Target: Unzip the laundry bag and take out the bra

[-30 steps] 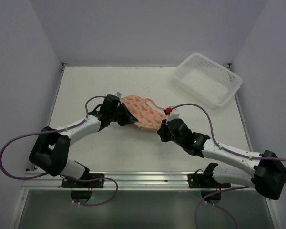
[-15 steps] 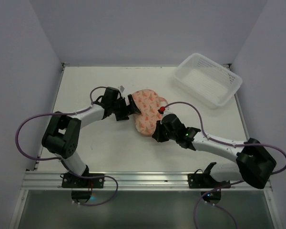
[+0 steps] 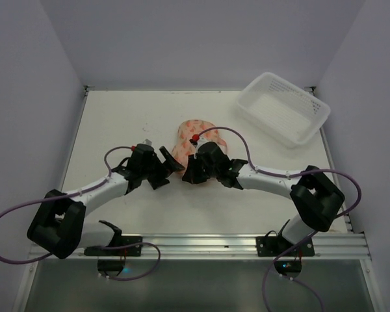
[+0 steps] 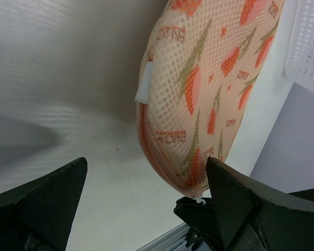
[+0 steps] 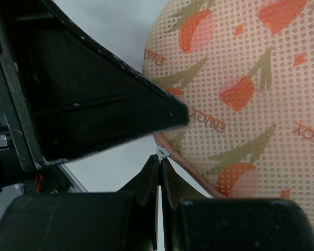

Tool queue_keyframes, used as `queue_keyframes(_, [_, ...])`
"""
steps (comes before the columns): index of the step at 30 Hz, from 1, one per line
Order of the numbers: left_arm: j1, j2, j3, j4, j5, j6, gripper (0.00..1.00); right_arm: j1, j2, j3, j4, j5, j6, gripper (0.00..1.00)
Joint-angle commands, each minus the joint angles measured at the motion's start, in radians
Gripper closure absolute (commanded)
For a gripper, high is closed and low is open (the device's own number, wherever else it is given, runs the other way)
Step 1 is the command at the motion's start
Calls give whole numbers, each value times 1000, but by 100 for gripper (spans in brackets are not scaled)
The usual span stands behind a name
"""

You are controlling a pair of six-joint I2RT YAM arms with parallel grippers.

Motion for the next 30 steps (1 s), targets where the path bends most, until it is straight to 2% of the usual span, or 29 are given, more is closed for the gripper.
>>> queue_keyframes(1, [-50,30,10,115,-50,-78,2,10,15,41,32,-38,17,100])
queue_keyframes(3, [-55,45,11,116,-77,-87,6,13,17,44,34,-40,17,100])
queue_keyframes(6, [-56,67,13,130,-99,-83,17,16,14,39,23,-31,15,100])
queue_keyframes(7, [-58,65,13,121,-108,-78,34,16,6,36,20,-23,14,100])
queue_keyframes(9, [-56,59,11,107,-128,-75,57,16,-12,9,-5,-8,14,100])
queue_keyframes(10, [-56,50,10,92,-134,-62,81,13,-42,-5,-14,27,14,100])
queue_keyframes(12, [-52,42,13,72,-148,-42,100,4,-79,-60,-46,69,2,100])
queue_keyframes(15, [-32,30,8,26,-136,3,100,-34,-168,-160,-81,101,5,100])
queue_keyframes(18, [-10,10,11,-5,-108,70,100,-161,-274,-260,-153,103,20,100])
queue_keyframes(22, [17,1,68,-110,-117,231,100,-255,-452,-346,-248,126,-9,100])
queue_keyframes(26, [53,21,132,-175,-156,349,100,-262,-492,-337,-276,118,-34,100])
queue_keyframes(30, [85,109,235,-181,-131,414,98,-259,-453,-327,-200,-3,-28,100])
